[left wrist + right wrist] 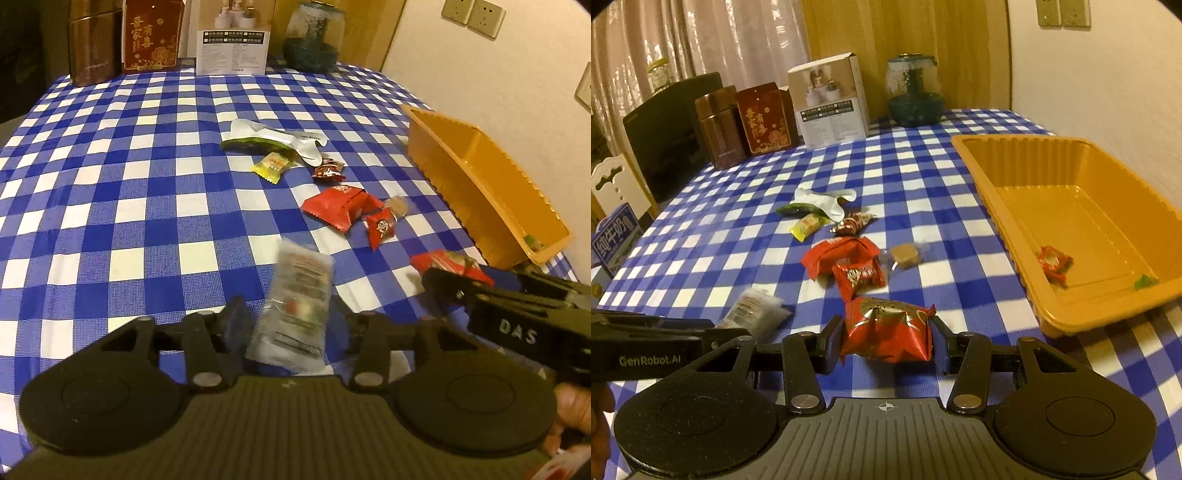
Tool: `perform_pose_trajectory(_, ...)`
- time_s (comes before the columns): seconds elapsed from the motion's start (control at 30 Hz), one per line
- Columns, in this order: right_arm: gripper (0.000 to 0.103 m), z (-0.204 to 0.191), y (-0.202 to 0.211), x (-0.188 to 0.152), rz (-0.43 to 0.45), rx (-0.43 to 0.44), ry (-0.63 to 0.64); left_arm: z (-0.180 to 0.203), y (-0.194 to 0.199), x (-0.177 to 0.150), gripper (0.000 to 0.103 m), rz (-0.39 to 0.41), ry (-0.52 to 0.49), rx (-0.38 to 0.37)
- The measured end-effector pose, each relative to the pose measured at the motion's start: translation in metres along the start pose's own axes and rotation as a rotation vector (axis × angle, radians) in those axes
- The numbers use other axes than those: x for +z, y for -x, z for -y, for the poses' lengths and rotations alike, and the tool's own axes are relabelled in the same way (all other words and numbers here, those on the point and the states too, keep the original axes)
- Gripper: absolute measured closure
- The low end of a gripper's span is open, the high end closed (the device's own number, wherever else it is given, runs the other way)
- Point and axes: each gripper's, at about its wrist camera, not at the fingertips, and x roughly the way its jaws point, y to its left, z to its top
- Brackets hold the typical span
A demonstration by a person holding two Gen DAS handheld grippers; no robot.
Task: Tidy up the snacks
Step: 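Carry the clear packet and the red snack over the orange tray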
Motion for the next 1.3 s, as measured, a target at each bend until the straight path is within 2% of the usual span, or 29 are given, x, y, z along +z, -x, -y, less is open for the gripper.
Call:
perform_pose_trajectory(0.33,0.054,0.005,0.002,-0.001,-0.007,-0.007,-0.010,0.016,-0.016,0.001,0.056,-0.018,-0.134,0.044)
perform_pose_trajectory(0.37,0.054,0.005,0.002,-0.002,-0.007,-0.006,-0.011,0.017,-0.016,0.000,0.067,-0.019,-0.139,0.044)
perform_pose_trajectory(0.77,0.054,0.004,0.025,0.000,0.015,0.006,-0.019,0.028,0.017,-0.016,0.068,-0.021,-0.075,0.070)
perform_pose_trajectory(1.03,0.054,0.005,0.055,0.005,0.047,0.017,-0.024,0.041,0.049,-0.022,0.068,-0.011,-0.018,0.058)
perform_pose_trajectory(1.3,0.054,0.011,0.082,0.009,0.073,0.014,-0.037,0.060,0.076,-0.019,0.068,0.027,-0.016,0.043)
